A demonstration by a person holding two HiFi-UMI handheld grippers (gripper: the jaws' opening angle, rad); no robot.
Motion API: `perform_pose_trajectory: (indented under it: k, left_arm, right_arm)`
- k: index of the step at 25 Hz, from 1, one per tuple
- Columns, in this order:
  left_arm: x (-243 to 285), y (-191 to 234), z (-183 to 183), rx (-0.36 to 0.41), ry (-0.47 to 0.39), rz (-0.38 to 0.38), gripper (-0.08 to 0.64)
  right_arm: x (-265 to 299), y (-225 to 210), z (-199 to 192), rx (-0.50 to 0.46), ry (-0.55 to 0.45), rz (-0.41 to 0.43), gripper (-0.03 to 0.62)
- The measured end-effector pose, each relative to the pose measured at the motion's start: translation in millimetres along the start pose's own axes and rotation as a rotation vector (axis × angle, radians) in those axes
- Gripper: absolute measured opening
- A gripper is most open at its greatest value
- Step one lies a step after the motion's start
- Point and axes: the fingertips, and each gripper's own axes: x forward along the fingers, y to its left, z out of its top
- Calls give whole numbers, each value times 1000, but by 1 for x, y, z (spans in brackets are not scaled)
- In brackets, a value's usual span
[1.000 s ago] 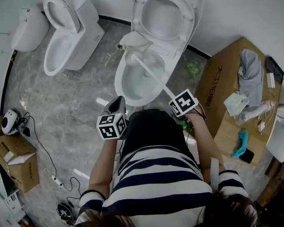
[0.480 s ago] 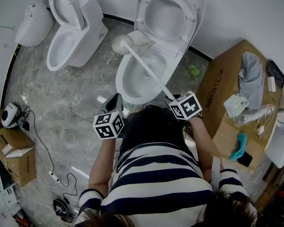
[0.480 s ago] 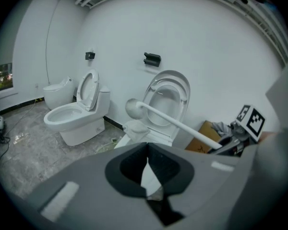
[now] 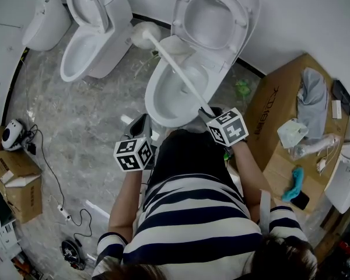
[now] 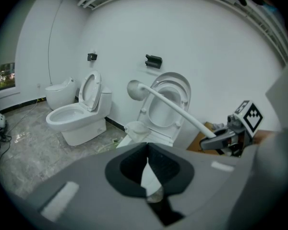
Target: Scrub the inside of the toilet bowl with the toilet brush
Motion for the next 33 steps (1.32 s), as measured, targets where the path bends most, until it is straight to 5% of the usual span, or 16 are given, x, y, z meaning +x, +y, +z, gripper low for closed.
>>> perform_pose_trajectory:
  k: [33]
  left_arm:
    - [6, -8, -3, 10, 22, -29, 0]
  right_arm:
    - [0, -7, -17, 28, 25, -58, 33]
